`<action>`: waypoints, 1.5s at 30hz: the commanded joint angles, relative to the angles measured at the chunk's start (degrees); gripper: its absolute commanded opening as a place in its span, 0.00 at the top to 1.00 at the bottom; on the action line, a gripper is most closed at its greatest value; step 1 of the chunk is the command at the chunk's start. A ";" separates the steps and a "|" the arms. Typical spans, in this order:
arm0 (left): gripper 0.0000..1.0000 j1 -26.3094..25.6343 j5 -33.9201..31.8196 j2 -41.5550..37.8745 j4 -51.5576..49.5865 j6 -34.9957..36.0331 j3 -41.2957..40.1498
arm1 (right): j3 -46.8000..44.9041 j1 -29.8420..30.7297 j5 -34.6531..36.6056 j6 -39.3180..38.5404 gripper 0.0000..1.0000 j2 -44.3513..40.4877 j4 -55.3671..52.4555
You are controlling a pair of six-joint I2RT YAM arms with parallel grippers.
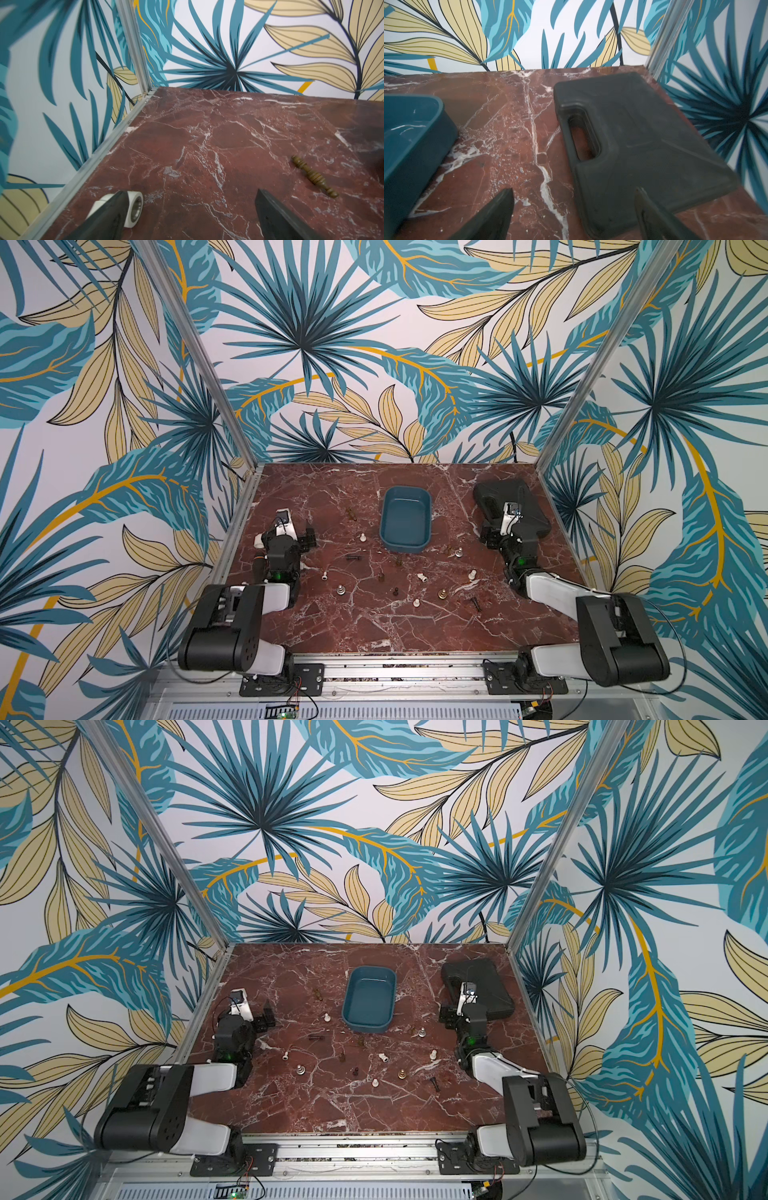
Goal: Put the chess pieces into the storage box
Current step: Pick up the chess piece at the center of the board.
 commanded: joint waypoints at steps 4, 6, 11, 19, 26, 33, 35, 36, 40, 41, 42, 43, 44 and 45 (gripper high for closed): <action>0.04 -3.60 -3.59 -13.58 -25.91 -2.71 10.89 | 16.41 0.52 -3.23 12.53 0.19 -7.48 -39.61; 0.07 -4.66 -1.82 -14.55 -32.27 -5.17 14.71 | 21.62 1.07 -7.08 15.24 0.22 -6.85 -51.96; 0.08 -8.08 4.57 -12.03 -38.44 -5.38 20.71 | 28.03 4.18 -7.18 16.16 0.25 -5.29 -71.00; 0.09 -12.50 18.25 -6.12 -39.34 -2.50 26.65 | 31.44 8.49 -9.58 16.27 0.32 2.04 -75.27; 0.09 -14.01 26.16 -4.30 -39.81 -1.18 28.56 | 38.50 12.49 -11.22 15.72 0.40 15.18 -73.88; 0.09 -14.69 28.41 -4.28 -40.93 -1.33 29.59 | 39.98 13.34 -9.45 15.46 0.43 20.93 -73.24; 0.09 -14.99 28.69 -4.22 -41.46 -1.20 30.13 | 40.22 13.33 -8.79 15.33 0.43 21.87 -73.21; 0.09 -15.18 28.72 -4.19 -41.63 -1.21 30.38 | 40.40 13.36 -8.38 15.31 0.43 22.49 -73.27; 0.09 -15.55 28.68 -4.10 -41.60 -0.94 30.88 | 41.08 13.38 -7.51 14.98 0.49 24.47 -73.10; 0.09 -15.55 28.64 -4.01 -41.63 -0.96 30.96 | 41.24 13.39 -7.49 14.87 0.51 25.04 -73.02; 0.09 -15.59 28.42 -3.88 -41.65 -0.89 31.04 | 41.47 13.39 -7.43 14.81 0.52 25.57 -73.01; 0.09 -15.64 28.33 -3.76 -41.69 -0.84 31.05 | 41.65 13.41 -7.48 14.82 0.52 25.96 -72.85; 0.09 -15.64 28.13 -3.66 -41.73 -0.84 31.01 | 41.82 13.42 -7.50 14.79 0.53 26.41 -72.77; 0.09 -15.64 28.06 -3.57 -41.76 -0.84 31.05 | 42.05 13.44 -7.68 14.83 0.56 26.79 -72.71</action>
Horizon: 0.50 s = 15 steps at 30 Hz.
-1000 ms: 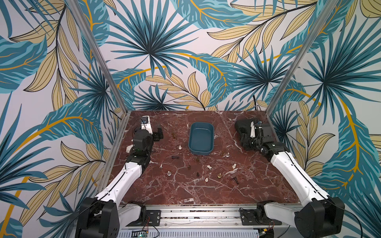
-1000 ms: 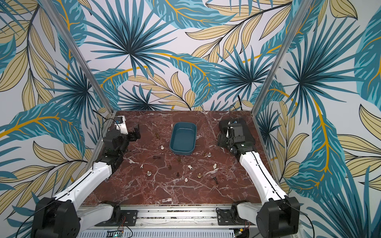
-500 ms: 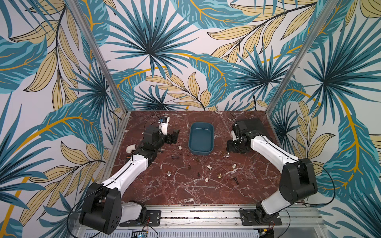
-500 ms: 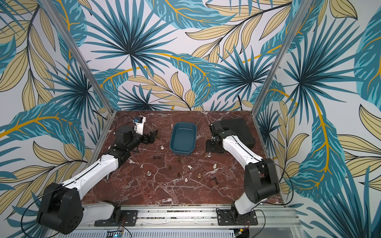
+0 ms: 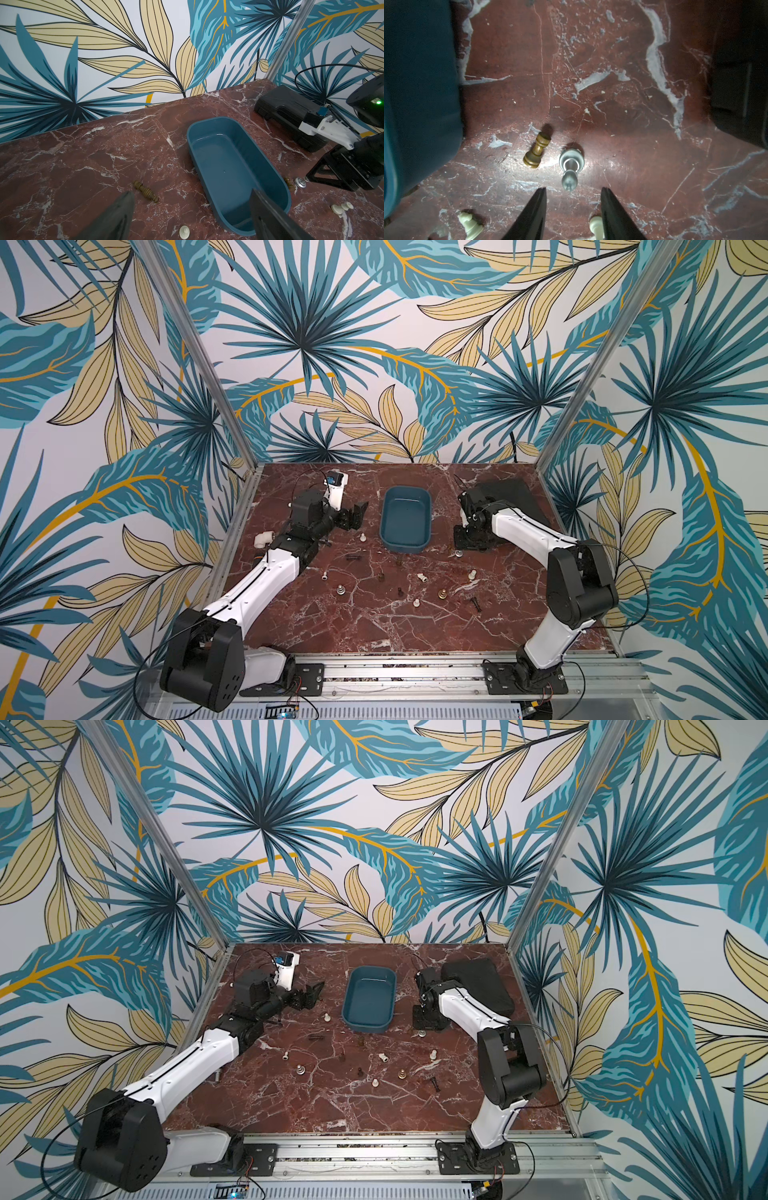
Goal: Put the chess pieces into the storage box
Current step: Pick up the chess piece at the center of the board.
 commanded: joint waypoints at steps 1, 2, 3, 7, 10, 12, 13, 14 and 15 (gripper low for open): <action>0.09 -0.25 0.24 0.69 -0.52 0.68 1.24 | 1.22 0.32 0.76 -0.19 0.57 1.71 -0.12; 0.09 -0.25 0.18 0.69 -0.61 0.69 1.24 | 1.27 0.28 0.64 -0.18 0.58 1.98 0.02; 0.09 -0.25 0.12 0.78 -0.65 0.69 1.16 | 1.33 0.30 0.51 -0.10 0.58 2.40 0.15; 0.09 -0.25 -0.25 0.94 -0.70 0.78 1.15 | 1.35 0.37 -0.10 0.10 0.61 3.47 0.47; 0.09 -0.25 -0.37 0.89 -0.61 0.94 1.22 | 1.30 0.39 -0.10 0.31 0.61 4.25 0.45; 0.09 -0.25 -0.59 0.90 -0.61 0.97 1.24 | 1.20 0.45 -0.06 0.40 0.65 4.38 0.51; 0.09 -0.21 -0.67 0.87 -0.61 1.02 1.15 | 1.14 0.43 -0.02 0.39 0.65 4.41 0.43; 0.09 -0.25 -0.77 0.87 -0.52 1.02 1.15 | 0.93 0.49 -0.02 0.35 0.65 4.45 0.46; 0.09 -0.25 -0.89 0.87 -0.61 0.99 1.13 | 0.90 0.48 0.15 0.34 0.69 4.44 0.44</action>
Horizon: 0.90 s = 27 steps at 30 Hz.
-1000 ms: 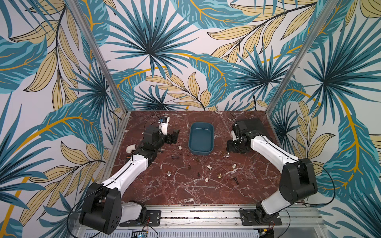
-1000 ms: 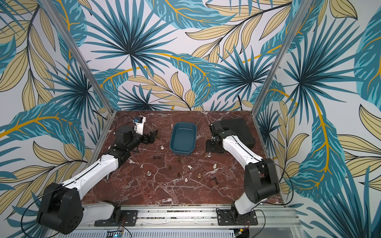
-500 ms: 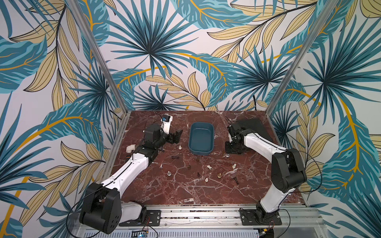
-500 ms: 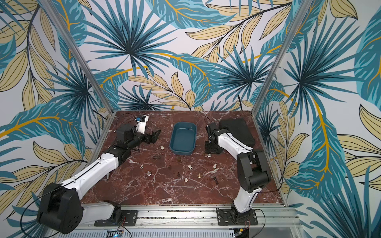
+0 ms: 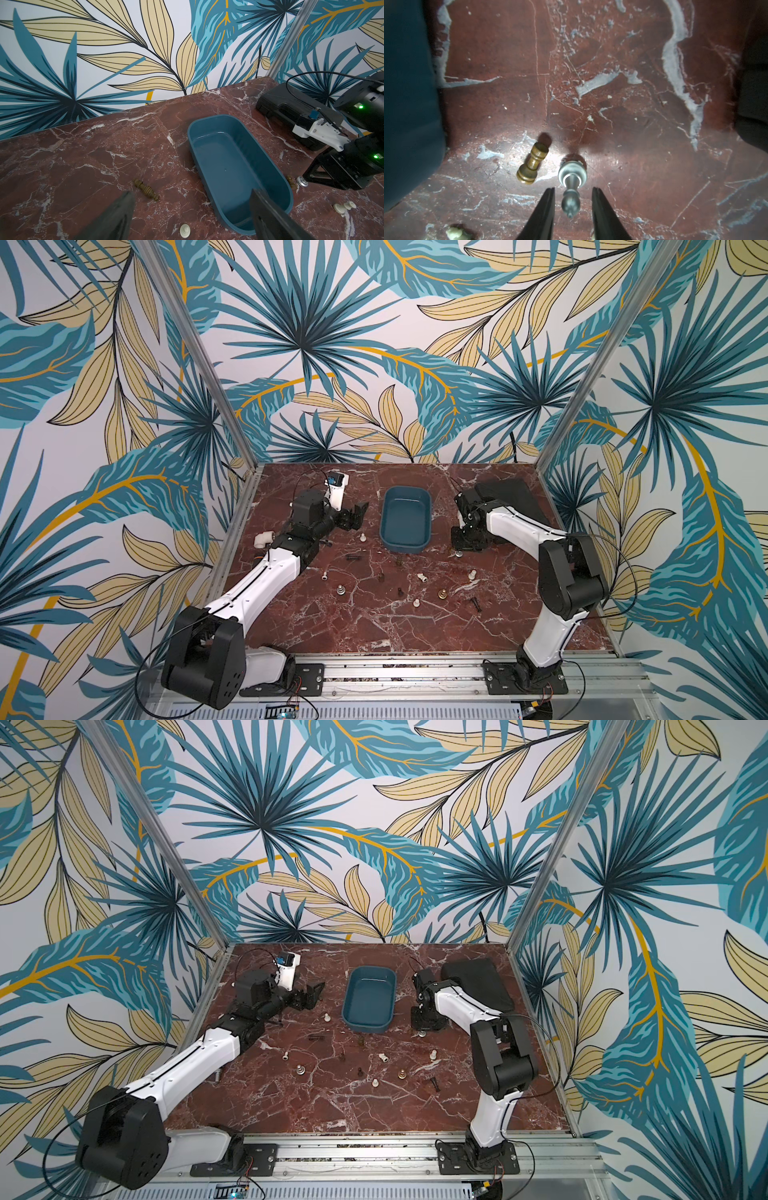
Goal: Put the chess pieces into the storage box
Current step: Pick up the chess piece at the center of the board.
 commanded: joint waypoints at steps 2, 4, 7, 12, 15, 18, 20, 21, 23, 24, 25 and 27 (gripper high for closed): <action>0.09 -0.21 -0.40 0.22 -0.46 0.99 1.07 | -0.14 0.37 0.46 0.11 0.76 0.78 -0.10; 0.09 -0.20 -0.69 0.14 -0.30 0.83 1.06 | -0.18 0.38 0.40 -0.07 0.79 0.71 -0.32; 0.09 -0.21 -0.58 -0.11 -0.17 0.74 1.06 | -0.19 0.38 0.10 -0.20 0.87 0.15 -0.64; 0.09 -0.30 0.80 -0.41 -1.05 -0.40 2.10 | 3.27 0.53 -0.16 -0.97 1.00 -2.09 -5.38; 0.10 -1.03 0.76 0.04 -3.29 -0.19 3.83 | 9.47 1.76 1.02 -2.12 1.00 -5.96 -11.00; 0.12 -1.26 -0.20 0.08 -3.83 -0.97 4.05 | 17.37 3.37 1.96 -3.47 1.00 -7.66 -15.72; 0.13 -1.39 -0.95 0.08 -5.32 -2.25 4.14 | 23.69 4.57 1.64 -4.11 1.00 -6.04 -18.48; 0.13 -1.49 -1.37 0.14 -6.54 -2.97 4.34 | 26.32 5.40 1.15 -4.46 1.00 -4.70 -19.39; 0.13 -2.12 -2.95 0.48 -10.32 -4.24 5.20 | 32.41 7.29 0.32 -5.38 1.00 -0.34 -20.51; 0.13 -2.48 -3.45 0.82 -12.18 -4.41 5.64 | 34.94 7.87 -0.35 -5.69 1.00 1.79 -20.48; 0.13 -2.98 -4.36 1.37 -14.53 -4.53 6.46 | 38.16 8.36 -1.32 -5.82 1.00 4.71 -20.58; 0.13 -3.54 -5.95 2.90 -19.07 -4.95 8.38 | 44.05 8.86 -3.09 -5.74 1.00 10.37 -20.54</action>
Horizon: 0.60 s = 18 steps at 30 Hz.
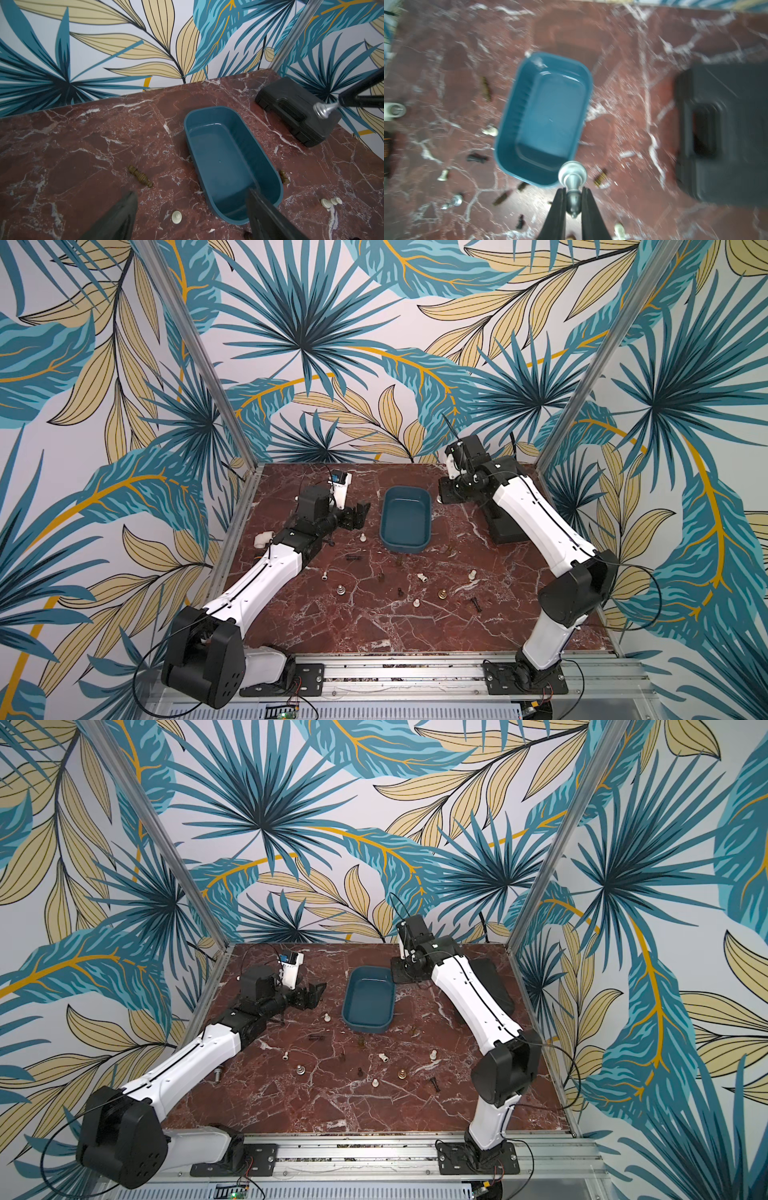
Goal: Put the chess pieces into the storage box
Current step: Pick up the chess piece at the center of the board, then place the chess piece in the storage box.
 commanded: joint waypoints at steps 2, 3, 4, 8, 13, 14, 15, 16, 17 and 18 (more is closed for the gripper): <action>0.14 -1.13 -3.44 3.47 -10.87 -1.89 4.92 | 8.54 1.08 -3.66 -0.91 1.00 13.37 -3.82; 0.14 -1.14 -3.64 4.40 -13.66 -2.13 5.88 | 11.27 1.18 -4.15 -0.71 1.00 15.94 -3.79; 0.14 -1.19 -3.61 5.27 -14.70 -2.35 6.60 | 13.77 1.31 -4.44 -0.43 1.00 18.31 -3.79; 0.15 -1.24 -2.29 8.38 -17.78 -2.53 9.08 | 19.60 1.54 -4.95 -0.03 0.98 24.96 -3.81; 0.19 -1.41 -0.60 12.34 -20.89 -2.80 11.99 | 21.74 1.55 -0.73 -1.19 0.97 29.84 -3.81; 0.19 -1.41 -0.43 12.91 -21.58 -2.80 12.48 | 21.94 1.58 0.29 -1.56 0.96 30.54 -3.81; 0.19 -1.46 -0.32 13.51 -22.51 -2.80 13.19 | 22.22 1.56 1.49 -1.87 0.96 31.35 -3.75; 0.19 -1.43 -0.27 13.97 -23.28 -2.72 13.75 | 22.38 1.55 2.46 -2.29 0.95 31.97 -3.76; 0.19 -1.41 -0.23 14.35 -23.58 -2.71 14.07 | 22.34 1.59 3.49 -2.55 0.94 32.55 -3.57; 0.19 -1.48 -0.21 14.75 -23.70 -2.63 14.25 | 22.66 1.50 4.23 -2.92 0.93 33.35 -3.55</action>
